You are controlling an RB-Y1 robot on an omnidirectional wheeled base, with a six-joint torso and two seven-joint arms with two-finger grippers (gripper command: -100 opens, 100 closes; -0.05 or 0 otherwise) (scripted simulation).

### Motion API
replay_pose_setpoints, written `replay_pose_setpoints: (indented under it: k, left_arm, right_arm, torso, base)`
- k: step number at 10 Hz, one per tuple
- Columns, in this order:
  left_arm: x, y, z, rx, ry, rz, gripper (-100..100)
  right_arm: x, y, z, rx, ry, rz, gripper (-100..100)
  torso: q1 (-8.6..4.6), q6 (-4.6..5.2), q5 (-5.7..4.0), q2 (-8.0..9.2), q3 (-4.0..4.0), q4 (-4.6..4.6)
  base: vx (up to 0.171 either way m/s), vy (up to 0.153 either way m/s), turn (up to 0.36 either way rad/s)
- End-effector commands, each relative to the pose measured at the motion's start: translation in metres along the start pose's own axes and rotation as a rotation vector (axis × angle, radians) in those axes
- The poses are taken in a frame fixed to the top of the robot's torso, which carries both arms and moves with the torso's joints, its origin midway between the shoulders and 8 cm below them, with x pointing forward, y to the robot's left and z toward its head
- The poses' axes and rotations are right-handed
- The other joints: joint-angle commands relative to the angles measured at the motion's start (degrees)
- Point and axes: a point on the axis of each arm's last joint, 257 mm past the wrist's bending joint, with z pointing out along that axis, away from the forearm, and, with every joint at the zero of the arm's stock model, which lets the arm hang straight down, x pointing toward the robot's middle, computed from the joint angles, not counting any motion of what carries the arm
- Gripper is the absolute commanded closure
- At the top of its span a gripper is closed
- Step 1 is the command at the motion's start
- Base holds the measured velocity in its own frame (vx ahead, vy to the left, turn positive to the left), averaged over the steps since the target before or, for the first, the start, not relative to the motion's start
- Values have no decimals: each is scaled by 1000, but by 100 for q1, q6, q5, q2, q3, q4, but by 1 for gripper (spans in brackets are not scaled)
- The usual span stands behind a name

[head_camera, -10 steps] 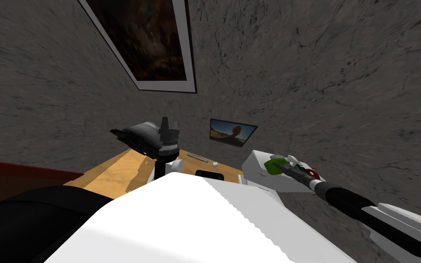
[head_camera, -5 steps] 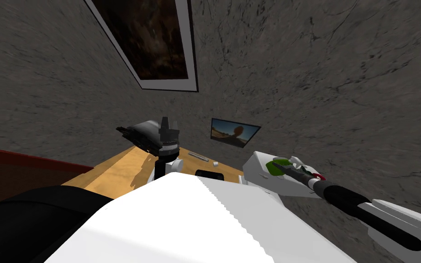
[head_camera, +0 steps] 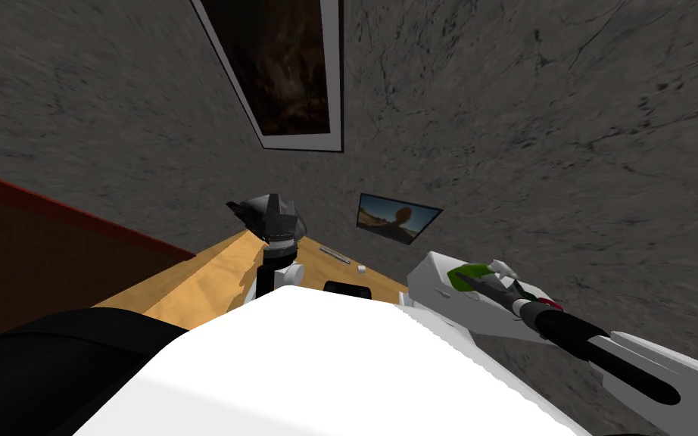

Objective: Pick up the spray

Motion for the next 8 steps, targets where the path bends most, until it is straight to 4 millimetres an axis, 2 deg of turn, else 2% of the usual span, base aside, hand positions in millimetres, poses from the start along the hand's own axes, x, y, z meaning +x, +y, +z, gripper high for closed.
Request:
replay_pose_setpoints:
  k: [1, 2, 3, 5, 7, 8]
  left_arm:
    - [0, 0, 0, 0, 0, 0, 0]
    - [0, 0, 0, 0, 0, 0, 0]
    - [0, 0, 0, 0, 0, 0, 0]
    - [0, 0, 0, 0, 0, 0, 0]
    - [0, 0, 0, 0, 0, 0, 0]
    - [0, 0, 0, 0, 0, 0, 0]
  right_arm:
    - [3, -13, 5, 19, 4, 17, -100]
    - [11, -30, 3, 53, 17, 21, -100]
    - [11, -30, 3, 54, 17, 21, -100]
    - [13, -40, 11, 55, 22, 84, -100]
    - [21, -62, 12, 99, 33, 88, -100]
    - [18, -58, 17, 74, 31, 145, -100]
  torso:
    - [0, 0, 0, 0, 0, 0]
    - [-5, 6, -1, -17, -9, -3]
    - [-9, 7, -2, -37, -20, -8]
    - [-13, -6, -3, -18, -13, -7]
    - [-3, 7, -1, -17, -8, -3]
    - [-4, 7, -1, -37, -20, -7]
  base:
    - [-78, 8, 70]
    - [-12, -1, -26]
    - [13, -2, -17]
    - [-159, -4, 334]
    - [-49, 24, 14]
    - [-105, 33, 350]
